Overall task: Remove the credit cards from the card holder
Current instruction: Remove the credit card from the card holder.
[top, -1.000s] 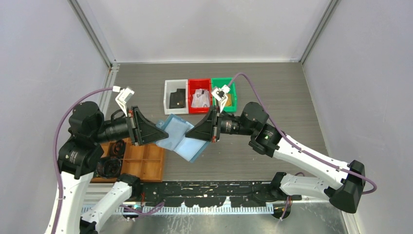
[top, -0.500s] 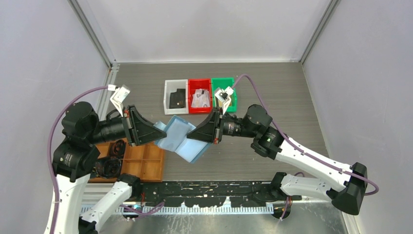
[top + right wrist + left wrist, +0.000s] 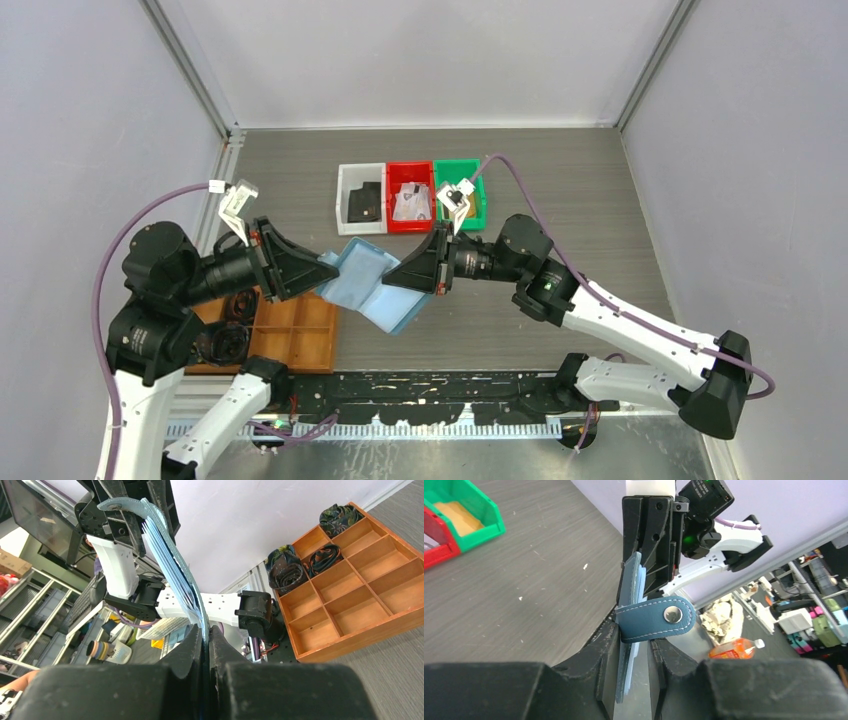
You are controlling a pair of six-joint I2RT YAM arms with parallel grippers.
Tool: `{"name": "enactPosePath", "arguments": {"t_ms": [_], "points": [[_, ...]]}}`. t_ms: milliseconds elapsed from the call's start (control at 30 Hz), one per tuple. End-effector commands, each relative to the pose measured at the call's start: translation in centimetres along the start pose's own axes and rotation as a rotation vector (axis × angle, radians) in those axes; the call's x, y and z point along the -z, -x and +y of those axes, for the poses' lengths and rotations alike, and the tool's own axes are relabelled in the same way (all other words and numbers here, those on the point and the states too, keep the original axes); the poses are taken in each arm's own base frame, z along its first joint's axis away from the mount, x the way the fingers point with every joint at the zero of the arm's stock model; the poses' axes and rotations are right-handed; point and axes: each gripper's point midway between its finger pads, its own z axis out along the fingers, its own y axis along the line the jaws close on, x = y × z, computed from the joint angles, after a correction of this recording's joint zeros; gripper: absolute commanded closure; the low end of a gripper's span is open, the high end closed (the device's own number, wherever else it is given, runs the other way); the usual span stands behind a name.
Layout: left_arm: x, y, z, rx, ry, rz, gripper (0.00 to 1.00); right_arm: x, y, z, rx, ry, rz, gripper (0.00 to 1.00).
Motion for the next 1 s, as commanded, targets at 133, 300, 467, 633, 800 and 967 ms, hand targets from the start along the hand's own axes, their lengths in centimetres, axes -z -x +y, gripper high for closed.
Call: {"name": "enactPosePath", "arguments": {"t_ms": [133, 300, 467, 633, 800, 967], "points": [[-0.1, 0.2, 0.9, -0.083, 0.018, -0.008, 0.72, -0.3, 2.7, 3.4, 0.054, 0.108, -0.066, 0.99], [-0.3, -0.2, 1.7, -0.092, 0.038, -0.003, 0.72, -0.3, 2.9, 4.2, 0.062, 0.135, -0.069, 0.99], [-0.3, -0.2, 2.4, -0.105, 0.069, -0.013, 0.80, -0.5, 2.9, 4.8, 0.069, 0.155, -0.060, 0.99], [-0.3, 0.1, 0.4, -0.079, -0.014, -0.004, 0.86, -0.5, 2.4, 4.4, 0.077, 0.139, -0.050, 0.99], [0.0, 0.5, -1.5, -0.056, -0.081, 0.003, 0.96, -0.4, 1.9, 2.9, 0.077, 0.082, -0.049, 0.99], [0.2, 0.6, -3.1, 0.000, -0.144, 0.033, 0.94, -0.4, 1.7, 2.3, 0.079, 0.063, -0.050, 0.99]]}}
